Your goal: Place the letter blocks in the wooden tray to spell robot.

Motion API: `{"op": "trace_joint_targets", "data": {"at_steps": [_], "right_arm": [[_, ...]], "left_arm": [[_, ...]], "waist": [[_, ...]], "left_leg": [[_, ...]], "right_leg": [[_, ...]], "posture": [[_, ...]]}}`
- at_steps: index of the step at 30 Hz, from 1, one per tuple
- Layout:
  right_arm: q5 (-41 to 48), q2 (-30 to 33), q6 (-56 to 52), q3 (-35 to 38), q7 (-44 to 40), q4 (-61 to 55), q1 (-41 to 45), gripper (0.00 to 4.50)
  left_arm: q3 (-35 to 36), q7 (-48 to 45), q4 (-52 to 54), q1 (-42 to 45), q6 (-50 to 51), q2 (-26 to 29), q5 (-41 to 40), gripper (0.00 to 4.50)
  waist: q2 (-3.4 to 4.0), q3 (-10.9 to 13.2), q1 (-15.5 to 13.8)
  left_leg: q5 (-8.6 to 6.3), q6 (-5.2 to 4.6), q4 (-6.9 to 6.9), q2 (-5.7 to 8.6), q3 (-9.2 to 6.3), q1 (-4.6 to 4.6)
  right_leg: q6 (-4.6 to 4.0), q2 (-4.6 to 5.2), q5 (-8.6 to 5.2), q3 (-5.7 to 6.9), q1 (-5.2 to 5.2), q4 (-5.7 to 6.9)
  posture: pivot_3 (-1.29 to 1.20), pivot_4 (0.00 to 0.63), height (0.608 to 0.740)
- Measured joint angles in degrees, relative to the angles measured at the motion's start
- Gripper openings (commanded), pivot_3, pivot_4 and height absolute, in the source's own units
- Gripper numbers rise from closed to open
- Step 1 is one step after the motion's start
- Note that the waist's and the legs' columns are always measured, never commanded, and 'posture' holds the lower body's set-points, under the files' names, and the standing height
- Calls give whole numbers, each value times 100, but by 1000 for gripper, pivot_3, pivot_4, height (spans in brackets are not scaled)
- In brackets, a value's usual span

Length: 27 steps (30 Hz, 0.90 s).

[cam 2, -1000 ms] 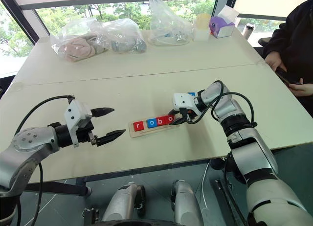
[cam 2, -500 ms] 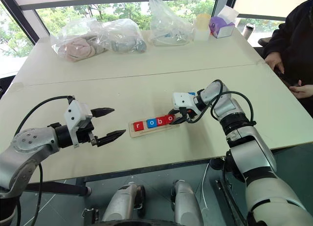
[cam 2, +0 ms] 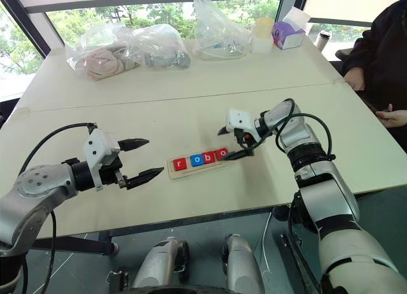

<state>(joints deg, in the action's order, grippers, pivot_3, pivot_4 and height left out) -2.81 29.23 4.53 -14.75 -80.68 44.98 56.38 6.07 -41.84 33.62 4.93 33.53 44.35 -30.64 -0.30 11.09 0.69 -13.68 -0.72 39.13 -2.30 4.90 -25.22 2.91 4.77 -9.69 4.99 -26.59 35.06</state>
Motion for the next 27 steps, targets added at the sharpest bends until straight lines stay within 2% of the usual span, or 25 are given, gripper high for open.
{"op": "trace_joint_targets", "data": {"at_steps": [5,10,27], "right_arm": [[45,266,-133,363,751,-359,-217,4448],[-87,479,-80,429,1276,-458,-710,4448],[-59,487,-296,288,1276,-1123,-1012,4448]], "left_arm": [[-9,-27,-26,33,-1,-6,1,4500],[-63,-113,-170,162,-9,-8,3,4500],[-90,-393,-364,320,-30,-4,13,4500]], "waist": [[-1,0,-17],[-1,0,-3],[-1,0,-5]], "left_leg": [[0,0,0,0,0,-2],[0,0,0,9,2,-2],[1,0,1,6,-1,1]], "right_leg": [[0,1,-1,0,1,-2],[17,0,-11,-1,-1,0],[18,-3,-12,-3,0,2]], "posture": [[0,150,725],[0,150,725],[0,150,725]]}}
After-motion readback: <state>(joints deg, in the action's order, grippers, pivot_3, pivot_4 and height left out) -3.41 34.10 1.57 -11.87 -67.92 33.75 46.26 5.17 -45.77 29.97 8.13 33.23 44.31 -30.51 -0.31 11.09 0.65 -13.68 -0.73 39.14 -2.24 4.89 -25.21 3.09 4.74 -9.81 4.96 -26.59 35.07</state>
